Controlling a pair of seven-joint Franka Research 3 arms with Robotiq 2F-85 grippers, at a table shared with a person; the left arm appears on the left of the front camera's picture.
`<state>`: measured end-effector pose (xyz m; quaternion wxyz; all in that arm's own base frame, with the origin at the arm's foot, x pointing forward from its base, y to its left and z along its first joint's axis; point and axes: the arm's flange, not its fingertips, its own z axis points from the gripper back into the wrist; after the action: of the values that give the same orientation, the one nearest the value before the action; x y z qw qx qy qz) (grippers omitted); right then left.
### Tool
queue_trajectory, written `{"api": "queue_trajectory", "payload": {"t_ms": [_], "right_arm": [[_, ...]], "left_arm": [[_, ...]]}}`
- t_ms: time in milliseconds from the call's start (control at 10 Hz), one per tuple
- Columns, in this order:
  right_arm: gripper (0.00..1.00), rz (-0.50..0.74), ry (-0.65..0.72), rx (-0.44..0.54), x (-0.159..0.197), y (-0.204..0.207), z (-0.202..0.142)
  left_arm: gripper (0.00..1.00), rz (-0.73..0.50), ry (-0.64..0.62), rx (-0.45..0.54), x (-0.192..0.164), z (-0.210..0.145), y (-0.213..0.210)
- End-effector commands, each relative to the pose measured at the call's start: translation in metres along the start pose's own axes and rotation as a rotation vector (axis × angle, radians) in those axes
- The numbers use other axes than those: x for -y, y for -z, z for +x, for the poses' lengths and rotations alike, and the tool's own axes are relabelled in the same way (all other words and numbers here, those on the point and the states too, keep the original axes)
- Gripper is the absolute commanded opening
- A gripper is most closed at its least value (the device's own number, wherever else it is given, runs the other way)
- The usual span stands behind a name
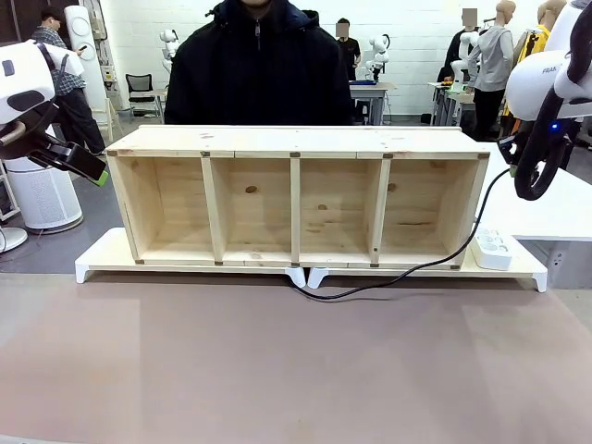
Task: Perform cable management.
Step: Pull the grasped Power Cable to the location of the Power Strip, then release the Power Cable when the human grasps it.
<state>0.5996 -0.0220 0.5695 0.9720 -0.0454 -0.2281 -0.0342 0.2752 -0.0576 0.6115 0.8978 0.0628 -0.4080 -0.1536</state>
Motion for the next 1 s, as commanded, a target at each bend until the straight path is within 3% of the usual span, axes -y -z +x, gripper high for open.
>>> {"api": "queue_trajectory", "payload": {"t_ms": [0, 900], "right_arm": [[0.16, 0.043, 0.011, -0.021, 0.004, 0.002, 0.018], [0.16, 0.024, 0.029, -0.026, 0.002, 0.005, 0.011]], "left_arm": [[1.00, 0.007, 0.001, 0.011, 0.000, 0.001, 0.002], [1.00, 0.007, 0.001, 0.011, 0.000, 0.001, 0.002]]}}
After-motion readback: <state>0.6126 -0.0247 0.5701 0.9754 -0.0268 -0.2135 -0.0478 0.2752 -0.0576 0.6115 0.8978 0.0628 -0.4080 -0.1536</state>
